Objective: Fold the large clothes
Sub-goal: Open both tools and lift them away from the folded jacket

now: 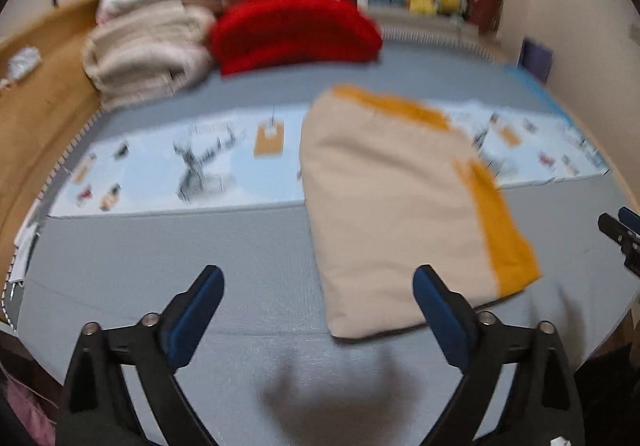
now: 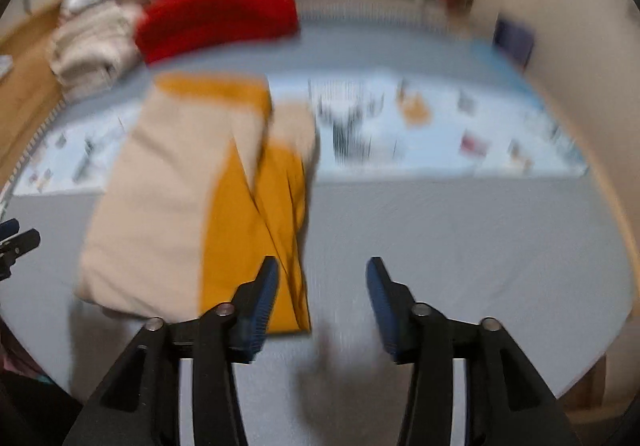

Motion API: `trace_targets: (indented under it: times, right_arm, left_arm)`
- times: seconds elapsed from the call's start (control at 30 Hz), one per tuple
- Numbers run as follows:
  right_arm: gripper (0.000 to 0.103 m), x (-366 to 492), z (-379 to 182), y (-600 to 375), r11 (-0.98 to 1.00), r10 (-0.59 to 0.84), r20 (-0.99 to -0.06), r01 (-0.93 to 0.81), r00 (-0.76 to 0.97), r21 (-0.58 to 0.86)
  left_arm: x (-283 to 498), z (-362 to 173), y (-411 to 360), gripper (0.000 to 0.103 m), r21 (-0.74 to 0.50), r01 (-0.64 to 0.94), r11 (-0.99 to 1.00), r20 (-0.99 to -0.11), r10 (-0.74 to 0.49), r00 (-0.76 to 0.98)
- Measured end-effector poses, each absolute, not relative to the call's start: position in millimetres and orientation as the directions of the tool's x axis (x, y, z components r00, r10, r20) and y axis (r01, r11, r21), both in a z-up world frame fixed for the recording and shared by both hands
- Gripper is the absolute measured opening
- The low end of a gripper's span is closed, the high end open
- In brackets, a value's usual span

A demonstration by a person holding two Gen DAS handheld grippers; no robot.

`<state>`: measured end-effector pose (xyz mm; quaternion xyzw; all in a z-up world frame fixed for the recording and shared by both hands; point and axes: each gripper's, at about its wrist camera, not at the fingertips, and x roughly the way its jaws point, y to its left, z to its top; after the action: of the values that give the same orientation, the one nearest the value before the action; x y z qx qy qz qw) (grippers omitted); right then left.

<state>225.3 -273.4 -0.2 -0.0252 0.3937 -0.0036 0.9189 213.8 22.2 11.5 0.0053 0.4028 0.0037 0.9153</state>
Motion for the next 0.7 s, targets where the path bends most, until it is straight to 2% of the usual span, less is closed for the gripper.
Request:
trace_targets:
  times: [0.07, 0.13, 0.27, 0.3, 0.47, 0.53, 0.7]
  right_arm:
    - [0.084, 190, 20, -270, 0.999, -0.029, -0.648, -0.005, 0.761, -0.05]
    - [0.086, 163, 30, -268, 0.999, -0.015, -0.618, -0.005, 0.786, -0.032]
    - [0.092, 116, 35, -267, 0.999, 0.02, -0.637, 0.01, 0.771, 0.044]
    - [0.096, 107, 34, -264, 0.999, 0.014, -0.641, 0.014, 0.767, 0.039]
    - [0.102, 84, 25, -246, 0.999, 0.024, -0.655, -0.036, 0.755, -0.005]
    - [0.103, 84, 22, -240, 0.998, 0.034, -0.653, -0.064, 0.756, -0.021]
    - [0.103, 92, 16, -231, 0.996, 0.043, -0.651, -0.082, 0.758, -0.03]
  left_arm:
    - [174, 27, 11, 0.098, -0.011, -0.003, 1.0, -0.679, -0.005, 0.734]
    - [149, 31, 2, 0.1, -0.035, -0.007, 0.999, -0.662, -0.018, 0.749]
    - [109, 23, -11, 0.101, -0.094, -0.041, 0.995, -0.666, -0.032, 0.745]
    - [100, 17, -15, 0.101, -0.094, -0.054, 0.994, -0.671, -0.023, 0.741]
    - [97, 2, -24, 0.101, -0.091, -0.072, 0.993, -0.717, -0.015, 0.697]
    - [101, 2, -28, 0.101, -0.055, -0.074, 0.996, -0.706, 0.014, 0.708]
    - [111, -4, -32, 0.101, -0.066, -0.083, 0.994, -0.713, 0.011, 0.701]
